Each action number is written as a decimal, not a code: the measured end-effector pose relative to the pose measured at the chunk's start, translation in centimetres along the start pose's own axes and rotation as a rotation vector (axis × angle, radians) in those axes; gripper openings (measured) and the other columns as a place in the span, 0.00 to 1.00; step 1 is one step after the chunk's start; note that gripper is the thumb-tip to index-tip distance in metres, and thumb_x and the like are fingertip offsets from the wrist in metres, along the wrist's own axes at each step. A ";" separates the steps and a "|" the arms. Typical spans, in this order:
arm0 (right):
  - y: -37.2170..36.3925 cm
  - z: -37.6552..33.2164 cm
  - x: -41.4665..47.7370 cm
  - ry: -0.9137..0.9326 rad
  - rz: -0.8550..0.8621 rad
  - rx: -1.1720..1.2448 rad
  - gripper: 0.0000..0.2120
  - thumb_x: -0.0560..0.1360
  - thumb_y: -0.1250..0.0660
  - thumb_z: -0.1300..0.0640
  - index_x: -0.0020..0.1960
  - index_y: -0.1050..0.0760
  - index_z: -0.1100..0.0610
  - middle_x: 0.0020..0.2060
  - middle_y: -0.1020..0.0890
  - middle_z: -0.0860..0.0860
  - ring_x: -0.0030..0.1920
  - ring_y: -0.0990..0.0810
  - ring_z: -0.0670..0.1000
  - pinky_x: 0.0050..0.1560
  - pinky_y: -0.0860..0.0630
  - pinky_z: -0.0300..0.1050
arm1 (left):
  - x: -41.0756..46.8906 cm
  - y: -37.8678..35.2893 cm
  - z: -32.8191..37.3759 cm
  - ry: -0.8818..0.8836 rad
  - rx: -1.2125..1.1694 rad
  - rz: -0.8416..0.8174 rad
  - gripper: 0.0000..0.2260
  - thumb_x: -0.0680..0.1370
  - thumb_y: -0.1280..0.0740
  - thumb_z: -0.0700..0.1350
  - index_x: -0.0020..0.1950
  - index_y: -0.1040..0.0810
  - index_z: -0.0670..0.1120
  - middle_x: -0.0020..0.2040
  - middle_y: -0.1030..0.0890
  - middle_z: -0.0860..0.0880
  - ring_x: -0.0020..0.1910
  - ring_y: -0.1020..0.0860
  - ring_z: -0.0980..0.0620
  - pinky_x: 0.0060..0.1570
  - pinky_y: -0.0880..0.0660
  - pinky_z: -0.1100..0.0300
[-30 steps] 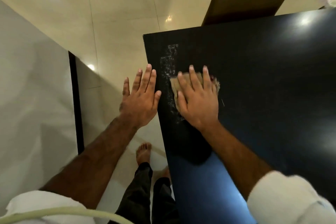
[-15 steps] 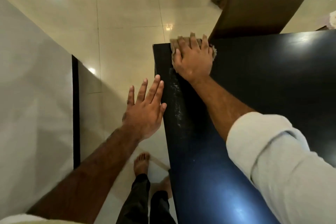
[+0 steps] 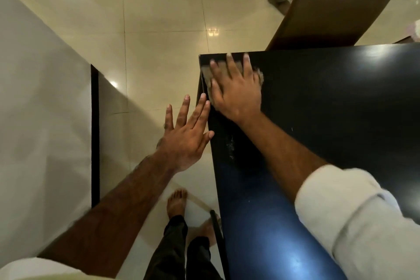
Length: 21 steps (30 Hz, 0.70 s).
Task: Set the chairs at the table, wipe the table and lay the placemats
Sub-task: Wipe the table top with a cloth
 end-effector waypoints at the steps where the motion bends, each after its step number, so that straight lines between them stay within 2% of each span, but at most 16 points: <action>1: 0.2 -0.5 2.5 -0.009 -0.005 0.003 0.31 0.87 0.51 0.35 0.88 0.48 0.37 0.89 0.46 0.51 0.88 0.53 0.67 0.82 0.45 0.74 | 0.0 0.0 0.0 0.001 0.003 0.005 0.32 0.88 0.62 0.63 0.88 0.68 0.51 0.87 0.72 0.54 0.85 0.73 0.44 0.82 0.66 0.31; 3: 0.3 -1.6 5.9 -0.020 -0.009 0.015 0.30 0.86 0.52 0.34 0.88 0.46 0.36 0.89 0.46 0.50 0.88 0.54 0.67 0.83 0.46 0.75 | 0.0 -0.1 -0.3 0.008 0.004 0.011 0.33 0.88 0.62 0.63 0.88 0.68 0.52 0.87 0.72 0.55 0.86 0.73 0.43 0.82 0.67 0.30; 6: -0.1 -2.3 5.8 -0.033 0.027 0.005 0.29 0.86 0.53 0.35 0.87 0.44 0.36 0.89 0.44 0.50 0.88 0.52 0.66 0.83 0.47 0.74 | 0.3 -0.2 -0.9 0.001 -0.012 0.003 0.32 0.88 0.61 0.64 0.88 0.69 0.53 0.87 0.72 0.56 0.86 0.72 0.43 0.81 0.67 0.29; 10: -0.7 -1.6 -0.2 -0.043 0.055 0.014 0.29 0.87 0.53 0.36 0.88 0.44 0.37 0.89 0.44 0.50 0.88 0.50 0.65 0.83 0.44 0.70 | 0.3 -0.1 -1.2 -0.034 -0.063 -0.034 0.32 0.89 0.60 0.65 0.88 0.70 0.55 0.87 0.71 0.57 0.86 0.70 0.45 0.80 0.70 0.30; 14: -1.4 -1.6 -7.2 -0.057 0.033 0.022 0.29 0.87 0.51 0.37 0.88 0.42 0.39 0.89 0.42 0.50 0.88 0.49 0.65 0.82 0.40 0.68 | -0.1 0.4 -1.7 -0.076 -0.009 -0.058 0.32 0.88 0.62 0.65 0.88 0.67 0.54 0.88 0.68 0.55 0.88 0.66 0.45 0.80 0.66 0.26; 21: -2.8 -3.4 -19.4 -0.079 -0.026 0.041 0.29 0.87 0.48 0.38 0.87 0.39 0.41 0.88 0.41 0.51 0.88 0.51 0.64 0.81 0.38 0.68 | -0.5 2.2 -0.4 0.016 0.115 -0.109 0.32 0.89 0.58 0.61 0.88 0.67 0.53 0.88 0.69 0.54 0.87 0.66 0.39 0.79 0.64 0.23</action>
Point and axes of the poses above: each hand's wrist, its own x-axis towards the middle knuckle, its own y-axis out of the back of the hand, z = x × y, the point moved 4 cm from there along x, towards the middle knuckle
